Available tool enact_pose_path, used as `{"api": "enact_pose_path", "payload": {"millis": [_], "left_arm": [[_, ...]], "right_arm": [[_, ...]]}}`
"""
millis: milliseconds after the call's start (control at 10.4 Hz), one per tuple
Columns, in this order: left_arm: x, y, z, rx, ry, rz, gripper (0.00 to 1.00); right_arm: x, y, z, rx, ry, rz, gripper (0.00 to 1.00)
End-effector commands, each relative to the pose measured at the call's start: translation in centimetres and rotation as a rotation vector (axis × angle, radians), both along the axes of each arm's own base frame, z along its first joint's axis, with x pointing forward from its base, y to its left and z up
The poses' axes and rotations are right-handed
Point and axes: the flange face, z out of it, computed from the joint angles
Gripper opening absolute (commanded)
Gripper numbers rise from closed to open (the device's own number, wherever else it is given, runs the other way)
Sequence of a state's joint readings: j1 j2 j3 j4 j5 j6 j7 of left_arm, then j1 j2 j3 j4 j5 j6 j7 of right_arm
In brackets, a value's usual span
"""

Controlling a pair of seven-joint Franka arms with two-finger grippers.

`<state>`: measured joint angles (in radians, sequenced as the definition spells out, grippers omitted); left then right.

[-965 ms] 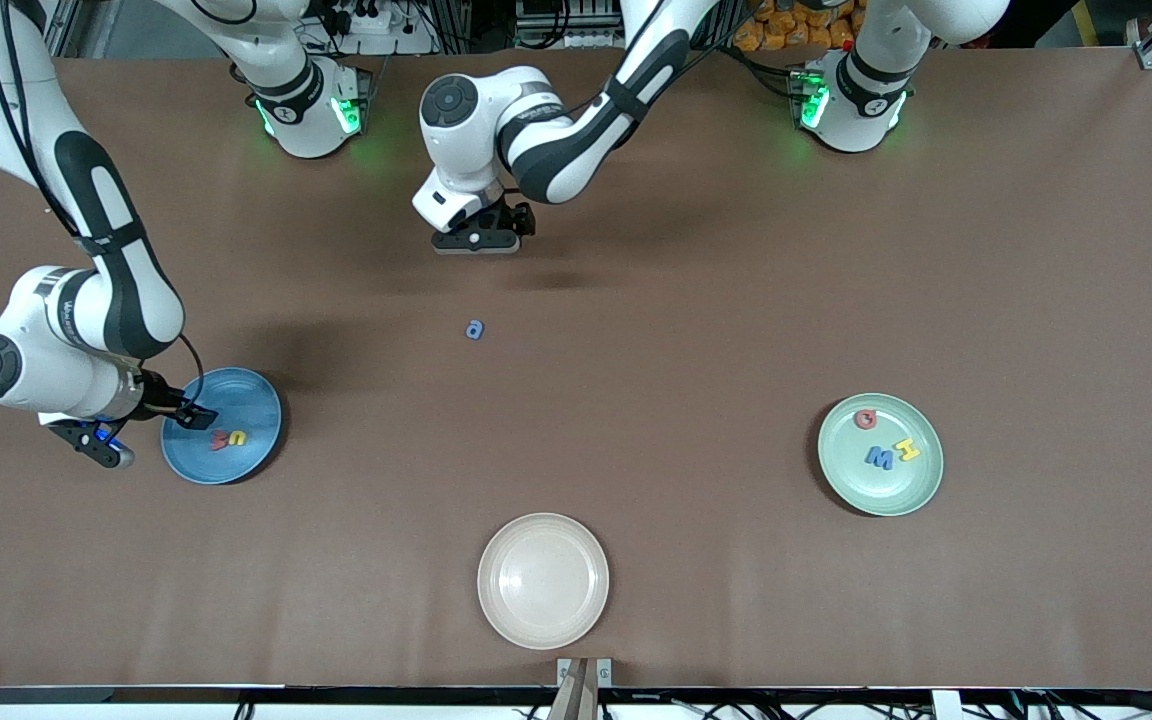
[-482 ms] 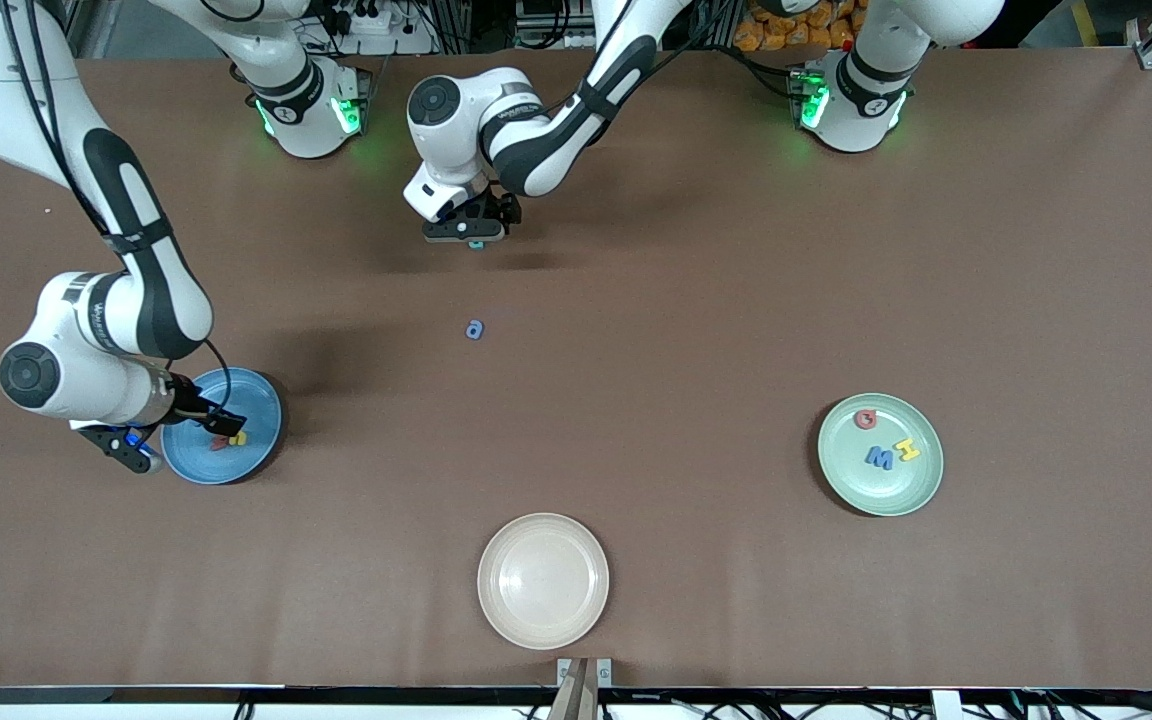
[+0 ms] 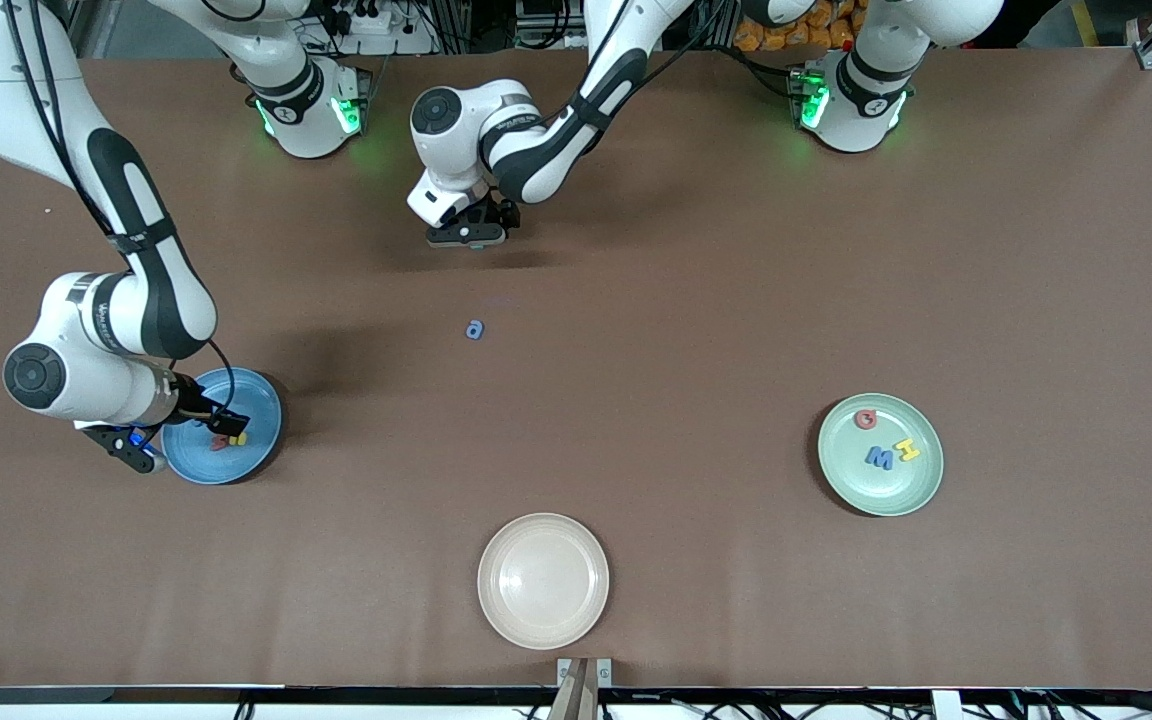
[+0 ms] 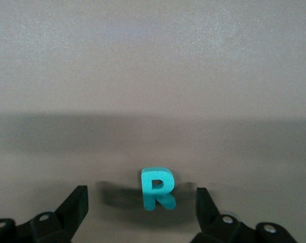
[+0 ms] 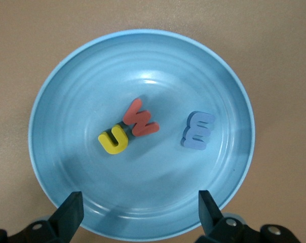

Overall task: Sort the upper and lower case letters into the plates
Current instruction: 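Release the e in the blue plate while the left gripper lowers onto the R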

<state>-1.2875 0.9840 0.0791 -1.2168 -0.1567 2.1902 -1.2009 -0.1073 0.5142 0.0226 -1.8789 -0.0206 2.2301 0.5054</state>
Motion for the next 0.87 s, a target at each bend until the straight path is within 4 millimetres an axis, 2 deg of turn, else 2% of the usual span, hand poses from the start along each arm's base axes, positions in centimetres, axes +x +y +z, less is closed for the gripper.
{"api": "enact_pose_path", "payload": {"millis": [0,96,193,289,772], "left_arm": [[-0.18,-0.80,0.01,-0.020,-0.003,0.035,0.82],[-0.19,-0.80,0.01,-0.021,-0.002,0.037,0.71],[-0.16,-0.79,0.02,-0.024,0.007,0.048,0.55],[0.30,-0.64,-0.03,-0.024,0.004,0.058,0.46],[0.37,-0.65,-0.50,-0.031,-0.005,0.059,0.44]], "right_arm": [[0.18,0.42,0.50,-0.014,0.002,0.004,1.00],[0.18,0.42,0.50,-0.014,0.002,0.004,1.00],[0.20,0.60,0.50,-0.013,0.002,0.006,1.00],[0.21,0.61,0.51,-0.013,0.000,0.007,1.00],[0.19,0.70,0.54,-0.013,0.000,0.007,1.00]]}}
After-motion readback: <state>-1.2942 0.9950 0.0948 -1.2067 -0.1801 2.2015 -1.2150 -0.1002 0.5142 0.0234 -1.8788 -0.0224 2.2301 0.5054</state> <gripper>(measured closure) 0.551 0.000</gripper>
